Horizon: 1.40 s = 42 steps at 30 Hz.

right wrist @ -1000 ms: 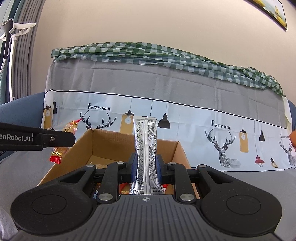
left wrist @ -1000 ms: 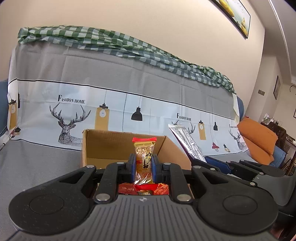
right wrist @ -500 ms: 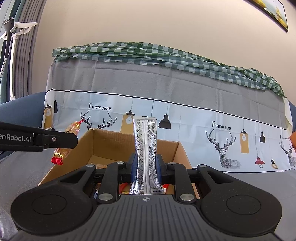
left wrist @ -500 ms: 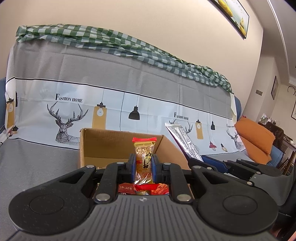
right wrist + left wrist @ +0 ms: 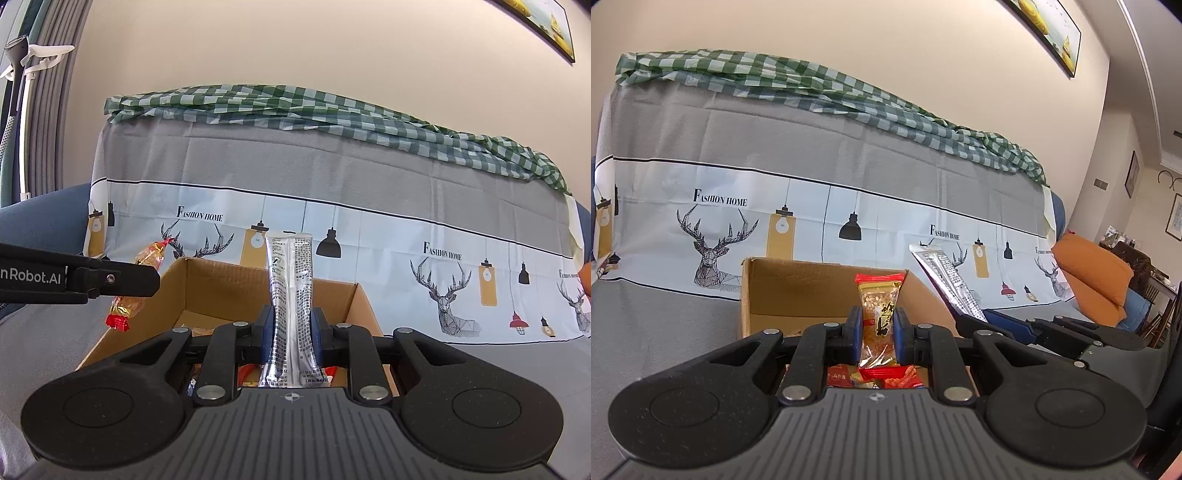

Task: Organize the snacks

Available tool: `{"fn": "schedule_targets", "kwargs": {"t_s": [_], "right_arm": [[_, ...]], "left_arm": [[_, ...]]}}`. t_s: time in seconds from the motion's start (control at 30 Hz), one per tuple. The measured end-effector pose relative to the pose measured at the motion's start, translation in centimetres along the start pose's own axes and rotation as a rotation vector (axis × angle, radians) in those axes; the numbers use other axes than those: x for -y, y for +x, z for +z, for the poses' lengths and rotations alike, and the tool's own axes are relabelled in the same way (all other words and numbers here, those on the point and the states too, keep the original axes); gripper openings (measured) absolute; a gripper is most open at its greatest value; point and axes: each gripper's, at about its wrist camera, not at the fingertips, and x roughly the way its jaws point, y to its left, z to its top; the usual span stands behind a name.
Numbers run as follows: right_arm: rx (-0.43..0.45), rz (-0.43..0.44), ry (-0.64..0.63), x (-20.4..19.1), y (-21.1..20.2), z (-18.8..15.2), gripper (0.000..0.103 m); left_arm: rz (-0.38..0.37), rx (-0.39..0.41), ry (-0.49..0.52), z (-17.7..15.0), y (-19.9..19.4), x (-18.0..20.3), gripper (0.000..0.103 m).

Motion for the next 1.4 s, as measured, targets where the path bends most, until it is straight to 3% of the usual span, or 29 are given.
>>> {"fn": "schedule_targets", "kwargs": {"t_s": [0.83, 0.87, 0.9, 0.97, 1.03, 1.13, 1.2, 1.27, 1.33, 1.4], "right_arm": [[-0.002, 0.004, -0.010, -0.3, 0.1, 0.1, 0.022], [-0.003, 0.006, -0.011, -0.3, 0.1, 0.2, 0.022], [-0.004, 0.007, -0.012, -0.3, 0.1, 0.2, 0.023], [-0.009, 0.001, -0.016, -0.3, 0.3, 0.1, 0.031], [-0.008, -0.025, -0.022, -0.3, 0.3, 0.2, 0.045], [-0.004, -0.012, 0.000, 0.0, 0.2, 0.3, 0.049], [-0.003, -0.010, 0.003, 0.1, 0.1, 0.3, 0.059], [0.011, -0.014, 0.008, 0.3, -0.2, 0.5, 0.083], [0.032, -0.026, 0.011, 0.5, -0.7, 0.5, 0.098], [0.053, -0.046, 0.006, 0.8, -1.5, 0.5, 0.102]], "left_arm": [[-0.051, 0.005, 0.004, 0.0, -0.1, 0.0, 0.018], [-0.061, -0.001, 0.004, 0.0, 0.0, 0.0, 0.018], [-0.062, -0.004, 0.006, 0.0, 0.0, 0.1, 0.026], [-0.058, -0.006, 0.010, -0.1, 0.1, 0.2, 0.043], [-0.058, -0.003, 0.011, -0.1, 0.0, 0.2, 0.045], [-0.052, 0.002, 0.017, -0.2, -0.2, 0.0, 0.051], [-0.035, 0.007, 0.033, -0.3, -0.6, 0.1, 0.070], [-0.001, 0.022, 0.053, -0.5, -1.2, 0.2, 0.083], [0.026, 0.037, 0.067, -0.6, -2.0, 0.2, 0.087], [0.059, 0.039, 0.067, -0.8, -2.9, 0.2, 0.094]]}}
